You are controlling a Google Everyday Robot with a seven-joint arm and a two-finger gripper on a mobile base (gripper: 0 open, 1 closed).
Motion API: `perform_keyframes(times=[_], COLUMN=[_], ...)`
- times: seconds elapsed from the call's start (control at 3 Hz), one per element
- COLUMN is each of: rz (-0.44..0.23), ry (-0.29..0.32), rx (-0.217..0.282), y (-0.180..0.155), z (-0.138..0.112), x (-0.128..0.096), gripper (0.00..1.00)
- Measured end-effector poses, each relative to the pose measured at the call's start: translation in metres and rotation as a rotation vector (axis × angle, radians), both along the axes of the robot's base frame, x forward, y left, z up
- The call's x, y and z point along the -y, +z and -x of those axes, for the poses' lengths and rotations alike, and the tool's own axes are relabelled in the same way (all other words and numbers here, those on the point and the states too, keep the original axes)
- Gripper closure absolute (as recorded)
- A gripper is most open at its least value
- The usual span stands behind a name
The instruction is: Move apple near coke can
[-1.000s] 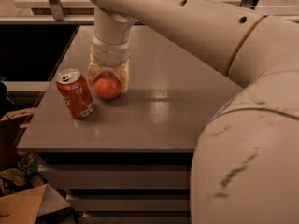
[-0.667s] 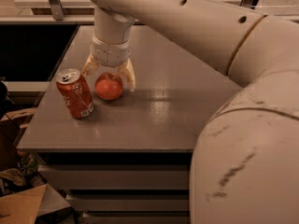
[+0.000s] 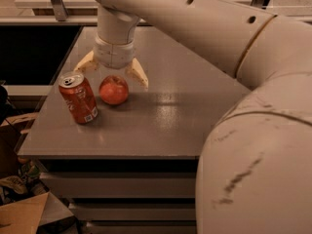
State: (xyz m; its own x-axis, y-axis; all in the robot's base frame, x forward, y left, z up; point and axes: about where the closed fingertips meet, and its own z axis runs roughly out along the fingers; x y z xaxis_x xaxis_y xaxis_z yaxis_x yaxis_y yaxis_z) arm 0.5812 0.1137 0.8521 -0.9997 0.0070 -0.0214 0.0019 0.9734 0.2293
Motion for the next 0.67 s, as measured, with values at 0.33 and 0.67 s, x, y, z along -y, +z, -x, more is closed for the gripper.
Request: perform_keyframes(times=[0.33, 0.67], rz=[0.004, 0.003], ry=[0.014, 0.023], rx=[0.013, 0.024], y=[0.0066, 0.0140], z=[-0.0026, -0.0074], x=[-0.0006, -0.0003], gripper=[0.00, 0.00])
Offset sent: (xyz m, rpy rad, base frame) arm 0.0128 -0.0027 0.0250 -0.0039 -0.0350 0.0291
